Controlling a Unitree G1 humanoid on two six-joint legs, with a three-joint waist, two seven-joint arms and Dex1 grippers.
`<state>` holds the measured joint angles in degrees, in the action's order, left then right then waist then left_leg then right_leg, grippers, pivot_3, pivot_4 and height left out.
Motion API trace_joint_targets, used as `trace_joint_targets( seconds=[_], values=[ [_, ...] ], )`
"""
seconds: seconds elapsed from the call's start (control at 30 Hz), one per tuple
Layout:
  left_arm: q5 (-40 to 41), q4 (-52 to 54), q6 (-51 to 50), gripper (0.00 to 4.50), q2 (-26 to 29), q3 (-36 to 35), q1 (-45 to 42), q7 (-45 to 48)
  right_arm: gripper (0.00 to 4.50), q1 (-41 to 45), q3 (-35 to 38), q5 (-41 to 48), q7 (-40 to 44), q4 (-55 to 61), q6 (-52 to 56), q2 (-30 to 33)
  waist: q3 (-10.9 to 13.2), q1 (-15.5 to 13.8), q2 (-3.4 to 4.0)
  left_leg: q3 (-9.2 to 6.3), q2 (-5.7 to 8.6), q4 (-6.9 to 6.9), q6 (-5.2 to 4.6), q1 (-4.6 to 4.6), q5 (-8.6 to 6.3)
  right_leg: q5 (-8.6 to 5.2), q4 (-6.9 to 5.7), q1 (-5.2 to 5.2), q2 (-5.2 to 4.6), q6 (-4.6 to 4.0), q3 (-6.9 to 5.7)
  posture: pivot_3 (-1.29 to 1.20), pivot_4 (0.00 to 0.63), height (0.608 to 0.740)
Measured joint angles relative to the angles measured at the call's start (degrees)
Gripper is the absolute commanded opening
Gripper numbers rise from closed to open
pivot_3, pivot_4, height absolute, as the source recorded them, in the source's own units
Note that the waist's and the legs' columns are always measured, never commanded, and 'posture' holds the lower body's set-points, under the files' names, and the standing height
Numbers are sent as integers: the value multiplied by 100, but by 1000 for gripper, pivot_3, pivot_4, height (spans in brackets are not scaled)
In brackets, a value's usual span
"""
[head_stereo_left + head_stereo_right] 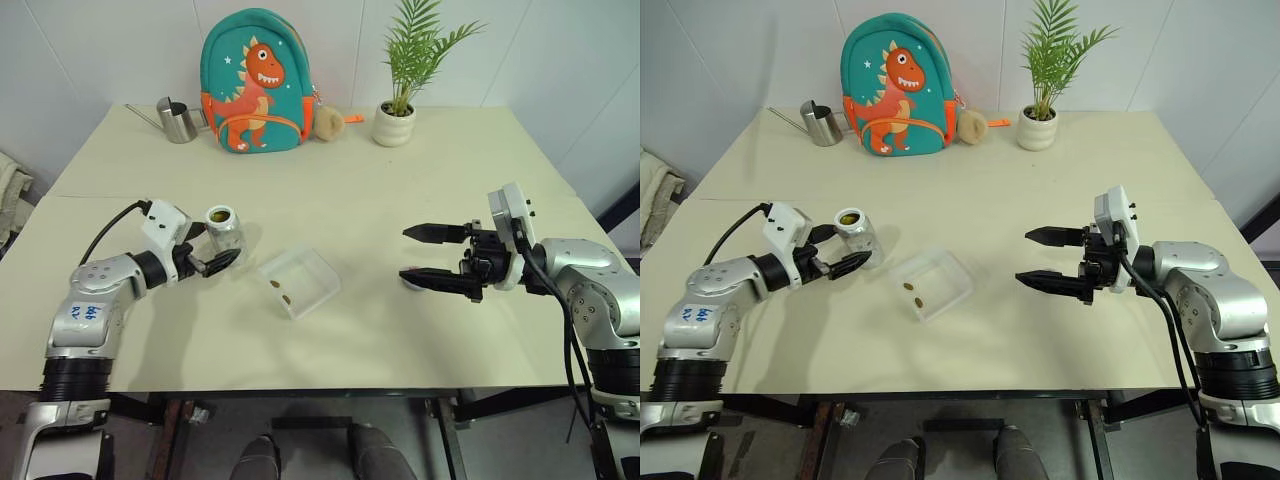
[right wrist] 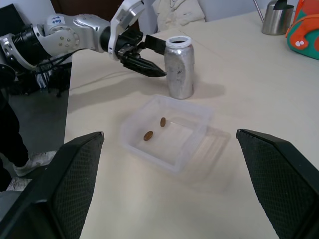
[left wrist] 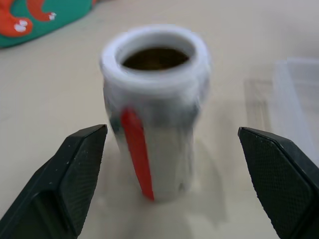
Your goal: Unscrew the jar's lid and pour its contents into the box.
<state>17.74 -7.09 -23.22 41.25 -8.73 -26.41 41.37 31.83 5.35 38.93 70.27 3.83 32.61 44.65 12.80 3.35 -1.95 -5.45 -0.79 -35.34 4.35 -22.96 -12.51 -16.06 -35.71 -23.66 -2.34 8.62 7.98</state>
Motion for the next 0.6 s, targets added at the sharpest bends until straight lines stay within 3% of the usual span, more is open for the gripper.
trace_joint_targets(
  seconds=[0.17, 0.3, 0.43, 0.6],
  values=[
    [94, 10, -9, 4483, 421, -59, 326, 619, 4500, -93, 21, 6, 32, 26, 61, 195, 0, 2, 0, 2, -2, 18, 0, -2, 0, -12, 12, -5, -1, -21, 0, 0, 150, 740],
    [521, -180, 358, 4483, 742, -495, 388, 1560, 4500, -146, 175, 23, 38, 59, 142, 375, 1, 1, 1, 5, -4, 23, 1, -11, -1, -27, 13, -16, -3, -49, -1, 0, 150, 740],
    [1136, -775, 947, 4483, 1069, -1174, 487, 3016, 4500, -150, 432, 19, 38, 57, 137, 649, 2, 18, 3, 11, -7, 31, 2, -9, -2, -44, 15, -21, -3, -80, -1, 0, 150, 740],
    [1159, -1906, 1571, 4483, 1124, -1215, 25, 4003, 4500, -210, 484, 14, 63, 63, 115, 742, 2, 0, 2, 13, -6, 23, 2, -11, -2, -53, 16, -19, -4, -98, -1, 0, 150, 740]
  ],
)
